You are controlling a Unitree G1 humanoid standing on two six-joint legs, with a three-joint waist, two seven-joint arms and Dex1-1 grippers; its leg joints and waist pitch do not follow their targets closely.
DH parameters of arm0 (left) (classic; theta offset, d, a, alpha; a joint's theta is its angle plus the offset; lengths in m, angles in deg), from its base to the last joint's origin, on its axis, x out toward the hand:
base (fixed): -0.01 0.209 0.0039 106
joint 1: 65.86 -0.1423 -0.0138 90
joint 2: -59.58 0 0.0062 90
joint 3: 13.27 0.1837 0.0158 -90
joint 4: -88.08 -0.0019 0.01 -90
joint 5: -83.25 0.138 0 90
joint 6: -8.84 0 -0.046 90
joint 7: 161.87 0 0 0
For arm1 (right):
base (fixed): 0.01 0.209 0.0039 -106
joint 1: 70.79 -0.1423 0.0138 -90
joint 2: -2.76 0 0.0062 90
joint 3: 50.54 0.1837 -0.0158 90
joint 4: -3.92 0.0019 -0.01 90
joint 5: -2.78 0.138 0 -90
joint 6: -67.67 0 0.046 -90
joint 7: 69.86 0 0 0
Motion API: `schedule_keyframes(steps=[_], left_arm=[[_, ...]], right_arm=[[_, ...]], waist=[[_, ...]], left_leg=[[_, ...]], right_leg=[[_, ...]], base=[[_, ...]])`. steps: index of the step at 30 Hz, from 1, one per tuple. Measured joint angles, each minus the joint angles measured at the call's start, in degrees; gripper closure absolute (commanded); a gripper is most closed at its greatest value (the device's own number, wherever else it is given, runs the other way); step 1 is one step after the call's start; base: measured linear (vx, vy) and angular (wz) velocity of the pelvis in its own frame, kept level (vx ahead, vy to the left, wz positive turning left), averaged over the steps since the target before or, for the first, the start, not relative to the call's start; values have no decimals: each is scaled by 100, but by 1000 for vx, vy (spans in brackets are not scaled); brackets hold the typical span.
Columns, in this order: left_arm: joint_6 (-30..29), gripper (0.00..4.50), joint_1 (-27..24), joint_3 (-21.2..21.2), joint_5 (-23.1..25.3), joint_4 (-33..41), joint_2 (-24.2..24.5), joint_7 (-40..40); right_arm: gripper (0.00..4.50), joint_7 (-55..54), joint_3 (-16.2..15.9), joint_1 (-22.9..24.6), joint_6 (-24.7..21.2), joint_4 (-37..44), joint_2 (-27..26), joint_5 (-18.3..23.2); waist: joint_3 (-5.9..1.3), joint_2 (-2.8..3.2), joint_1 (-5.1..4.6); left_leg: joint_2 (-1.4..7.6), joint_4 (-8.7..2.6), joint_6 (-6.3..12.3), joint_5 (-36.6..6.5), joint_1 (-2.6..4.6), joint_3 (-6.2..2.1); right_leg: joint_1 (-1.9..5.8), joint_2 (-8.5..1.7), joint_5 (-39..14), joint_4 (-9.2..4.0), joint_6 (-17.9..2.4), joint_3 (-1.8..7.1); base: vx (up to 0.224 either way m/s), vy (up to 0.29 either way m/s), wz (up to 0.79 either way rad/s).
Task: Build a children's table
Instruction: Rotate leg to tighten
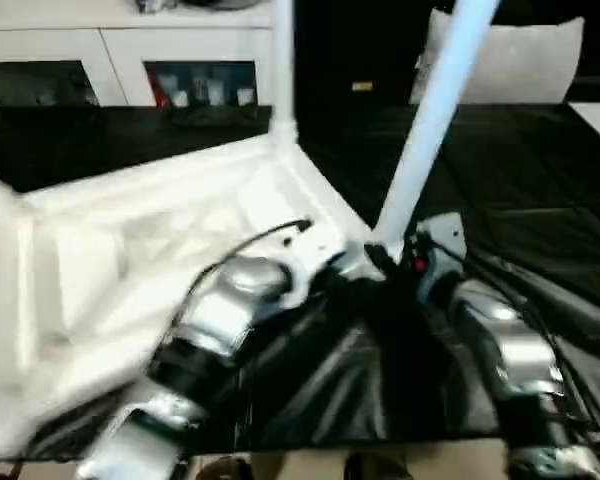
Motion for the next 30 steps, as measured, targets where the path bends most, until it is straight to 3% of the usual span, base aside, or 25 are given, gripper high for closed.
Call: schedule_keyframes(steps=[2, 3, 11, 19, 22, 30], left_arm=[[-37, 450, 0, 31, 70, 0, -135, 193], [-43, 450, 0, 43, 92, 5, -163, 228], [192, 450, 17, 246, 114, 88, 96, 110], [882, 450, 35, 282, 19, 38, 660, -565], [1328, 450, 50, 289, -133, -19, 1063, -1115], [2373, 450, 44, 554, -470, -173, 1742, -2760]], right_arm=[[181, -138, 2, 3, 120, -36, -28, -92], [125, -156, 4, 14, 165, -33, -35, -132], [69, 92, 2, 261, 383, 99, 31, -59], [3, 1702, -177, 432, 599, 272, 1076, 244], [3, 2392, -267, 428, 748, 274, 1614, 246], [3, 3930, -634, 270, 1149, 326, 2341, 321]], waist=[[-3, 8, 2], [-5, 12, 3], [-8, 16, 67], [-13, 38, 98], [-13, 40, 149], [-12, 39, 333]], left_leg=[[-1, -24, 0, 0, -4, 2], [-6, -40, 0, 0, -5, 4], [0, -47, 2, 1, -6, 6], [19, -67, 21, 15, -27, 4], [29, -61, 36, 25, -67, 2], [35, -21, 35, 23, -73, 3]], right_leg=[[2, 1, 0, -38, 0, -3], [2, 1, 0, -55, 0, -2], [-3, 5, 94, -43, -29, -3], [-49, 7, 125, 16, -43, -36], [-102, 9, 106, 57, -41, -46], [-84, 4, 105, 60, -51, -49]], base=[[0, 0, 0], [0, 0, 0], [0, 0, 0], [0, 0, 0], [0, 0, 0], [0, 0, 0]])
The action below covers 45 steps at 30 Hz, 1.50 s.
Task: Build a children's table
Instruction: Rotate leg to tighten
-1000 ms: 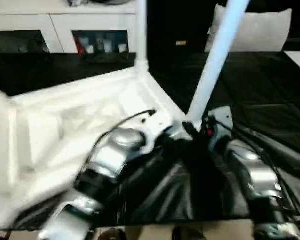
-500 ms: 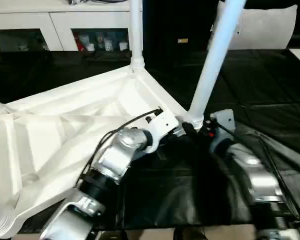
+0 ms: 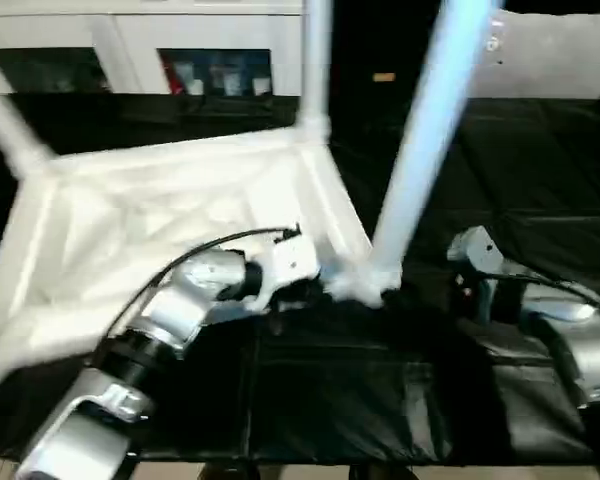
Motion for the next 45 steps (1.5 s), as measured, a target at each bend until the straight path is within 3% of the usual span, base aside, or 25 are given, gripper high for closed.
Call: schedule_keyframes(steps=[5, 6, 9, 12, 24, 28, 35, 39, 45], left_arm=[[344, 450, 20, 109, -107, -84, 205, -599], [452, 450, 55, 139, -95, -143, 223, -663], [551, 450, 99, 162, -94, -229, 240, -687], [574, 450, 155, 168, -100, -306, 240, -747], [696, 450, 156, 168, -204, -360, 269, -915], [616, 450, 155, 166, -226, -358, 252, -932], [-625, 450, -74, -156, -178, 46, -46, -131], [-1473, 450, -135, -328, -66, 216, -538, 776], [-2726, 450, -92, -691, 283, 331, -1745, 2660]], right_arm=[[3, 645, -286, -22, 148, 39, 93, 64], [28, 770, -324, -30, 147, 38, 111, 107], [35, 930, -398, -39, 145, 38, 119, 132], [75, 1008, -471, -71, 134, 35, 81, 152], [179, 1141, -493, -188, -63, -5, 29, 327], [188, 1116, -464, -134, -265, 66, 28, 390], [192, -159, -204, 52, -943, 346, -528, 235], [193, -1453, 127, -21, -1249, 225, -1118, 82], [194, -3653, 657, -508, -1514, -247, -2223, -310]], waist=[[2, -3, 75], [2, -3, 74], [3, -7, 63], [7, -14, 58], [7, -14, 80], [7, -15, 84], [-2, -27, 4], [7, -42, -242], [13, -36, -413]], left_leg=[[1, 19, -3, -1, 3, 1], [1, 25, -20, -11, 3, 1], [2, 36, -29, -17, 3, 1], [3, 38, -29, -16, 3, 1], [3, 37, -2, 0, -3, 1], [3, 38, -5, -2, -2, 0], [3, 42, -31, -16, 39, 1], [-11, 48, -33, -15, 80, 1], [-16, 45, -33, -16, 83, -17]], right_leg=[[11, -3, 9, 8, -13, 1], [15, -3, 10, 8, -14, 2], [19, -3, 13, 9, -17, 4], [18, -3, 15, 11, -17, 4], [15, -3, 15, 14, -18, 2], [18, -4, 15, 14, -18, 2], [50, -4, 9, 7, -8, 5], [76, -15, -14, -19, 29, 8], [69, -16, -16, -68, 32, -11]], base=[[0, 0, 0], [0, 0, 0], [0, 0, 0], [0, 0, 0], [0, 0, 0], [0, 0, 0], [0, 0, 0], [0, 0, 0], [0, 0, 0]])
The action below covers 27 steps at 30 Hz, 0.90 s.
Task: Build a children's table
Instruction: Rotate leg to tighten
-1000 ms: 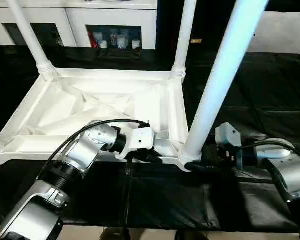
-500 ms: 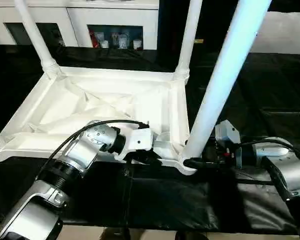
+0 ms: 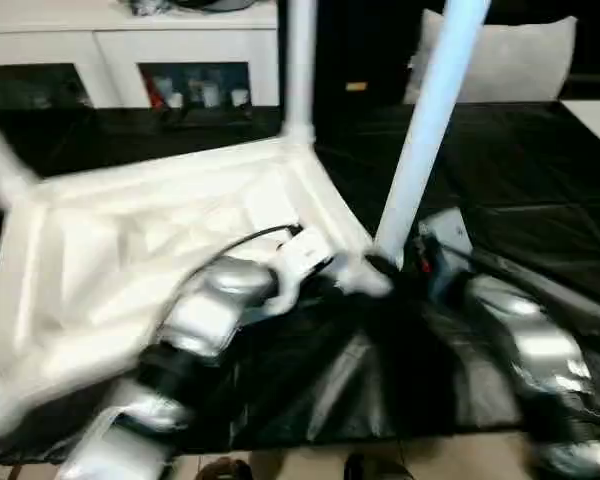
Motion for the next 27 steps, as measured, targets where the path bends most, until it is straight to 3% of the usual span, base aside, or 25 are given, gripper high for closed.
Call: schedule_keyframes(steps=[2, 4, 14, 16, 20, 23, 27], left_arm=[[-166, 450, 16, 3, 63, -4, -340, 478], [-173, 450, 21, 26, 75, -9, -396, 636], [237, 450, 94, 199, 152, 42, 113, 314], [506, 450, 110, 274, 143, 39, 315, 110], [1004, 450, 126, 338, 111, -7, 774, -353], [1447, 450, 127, 354, 74, -101, 1063, -776], [2217, 450, 88, 554, -121, -199, 1570, -1817]], right_arm=[[194, -450, 65, -135, 17, -129, -132, -71], [138, -549, 65, -152, 93, -169, -167, -129], [53, -95, 34, 199, 403, -90, -104, 19], [39, 281, 6, 288, 522, -28, 181, 108], [3, 1177, -88, 487, 706, 38, 780, 198], [3, 1707, -122, 515, 799, 66, 1083, 242], [3, 2775, -251, 519, 941, 213, 1792, 442]], waist=[[1, 4, -38], [0, 5, -38], [-6, 16, 14], [-9, 22, 61], [-9, 27, 178], [-9, 27, 222], [-7, 27, 356]], left_leg=[[0, -20, 0, 0, -15, -8], [0, -23, 1, 0, -17, -8], [2, -66, 0, 0, -32, -3], [7, -66, 0, 1, -75, -3], [20, -73, 30, 18, -93, -1], [21, -65, 30, 18, -96, 4], [18, -43, 29, 18, -93, 9]], right_leg=[[-3, 4, 0, -53, 0, -12], [-5, 7, 1, -55, -1, -9], [-41, 12, 85, -30, -27, -6], [-84, 15, 112, -20, -57, -9], [-110, 24, 107, -6, -54, -16], [-120, 23, 103, 12, -59, -14], [-111, 15, 102, 26, -60, -6]], base=[[0, 0, 0], [0, 0, 0], [5, -2, 0], [0, 0, 0], [0, 0, 0], [0, 0, 0], [0, 0, 0]])
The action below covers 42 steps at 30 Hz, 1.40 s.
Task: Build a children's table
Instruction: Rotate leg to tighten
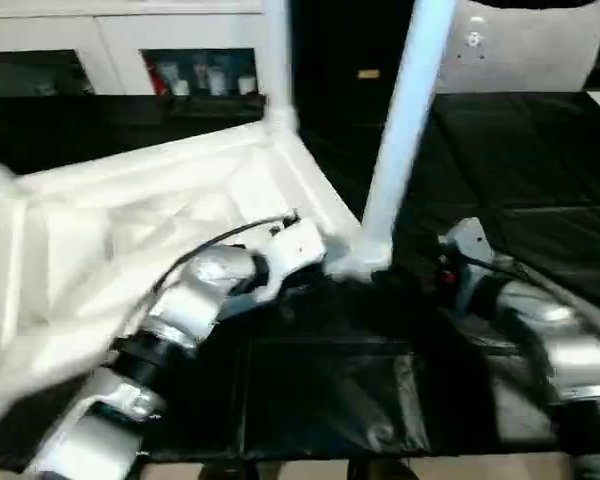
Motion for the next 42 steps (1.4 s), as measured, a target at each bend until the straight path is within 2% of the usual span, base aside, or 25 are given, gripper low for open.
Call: schedule_keyframes(steps=[2, 4, 11, 12, 15, 18, 20, 22, 27, 30, 35, 38, 40, 42], left_arm=[[217, 450, 0, 43, -70, -70, 105, -311], [467, 450, 1, 137, -131, -123, 207, -645], [1018, 450, 65, 266, -253, -379, 383, -1421], [1068, 450, 106, 288, -258, -426, 392, -1491], [1167, 450, 167, 329, -261, -487, 407, -1602], [1222, 450, 172, 350, -272, -492, 407, -1662], [1249, 450, 188, 349, -299, -518, 397, -1703], [1277, 450, 191, 350, -326, -547, 390, -1726], [1287, 450, 191, 349, -355, -562, 389, -1737], [1287, 450, 191, 347, -359, -565, 390, -1737], [1024, 450, 179, 284, -385, -537, 313, -1679], [235, 450, 39, 12, -343, -330, 91, -1018], [-138, 450, 20, -22, -311, -195, -4, -735], [-529, 450, -13, -118, -256, -87, -217, -327]], right_arm=[[3, 271, -20, -19, 103, 27, 151, -1], [3, 592, -188, -20, 247, 32, 251, -5], [3, 1561, -651, -28, 435, 42, 496, 3], [30, 1646, -716, -28, 436, 42, 495, 6], [43, 1714, -799, -44, 436, 38, 482, 3], [77, 1739, -841, -82, 435, 7, 411, 5], [80, 1777, -894, -128, 436, -32, 381, 6], [111, 1814, -897, -142, 435, -40, 356, 18], [137, 1878, -907, -140, 426, -40, 355, 53], [170, 1871, -904, -131, 364, -39, 346, 96], [179, 1645, -789, -6, 130, 73, 196, 172], [181, 759, -541, 72, -174, 137, -242, 81], [182, 295, -455, 75, -265, 138, -420, 40], [182, -302, -286, 58, -353, 94, -693, -39]], waist=[[0, 0, 57], [0, 0, 106], [0, 0, 137], [0, 0, 143], [0, -4, 142], [0, -4, 138], [0, -4, 140], [0, -4, 149], [0, -4, 153], [0, -4, 153], [0, -4, 138], [-1, -5, 99], [-1, -5, 31], [1, -18, -78]], left_leg=[[0, 14, -9, -5, 16, 2], [2, 34, -31, -19, 22, 2], [2, 49, -31, -17, 28, 5], [2, 50, -31, -17, 27, 5], [3, 55, -30, -17, 23, 6], [3, 59, -30, -16, 21, 6], [3, 60, -30, -16, 18, 6], [3, 60, -30, -16, 15, 6], [4, 60, -29, -16, 14, 6], [5, 61, -29, -16, 15, 6], [8, 63, -29, -16, 19, 6], [8, 70, -30, -16, 24, 6], [5, 71, -32, -15, 30, 6], [5, 74, -32, -15, 30, 7]], right_leg=[[16, -2, 0, 10, 0, 4], [21, -4, -1, 28, 1, 6], [46, -6, -3, 32, 4, 15], [47, -7, -2, 33, 4, 15], [47, -9, -2, 37, 4, 15], [47, -9, -2, 39, 3, 15], [46, -9, -2, 39, 3, 15], [45, -9, -2, 40, 3, 14], [44, -9, -2, 41, 3, 14], [44, -9, -2, 42, 3, 14], [46, -8, -2, 44, 2, 13], [47, -7, -1, 45, 1, 14], [48, -8, -19, 35, 31, 17], [45, -8, -20, 33, 32, 19]], base=[[0, 0, 0], [0, 0, 0], [0, 0, 0], [0, 0, 0], [0, 0, 0], [0, 0, 0], [0, 0, 0], [0, 0, 0], [0, 0, 0], [0, 0, 0], [0, 0, 0], [0, 0, 0], [0, 0, 0], [0, 0, 0]])
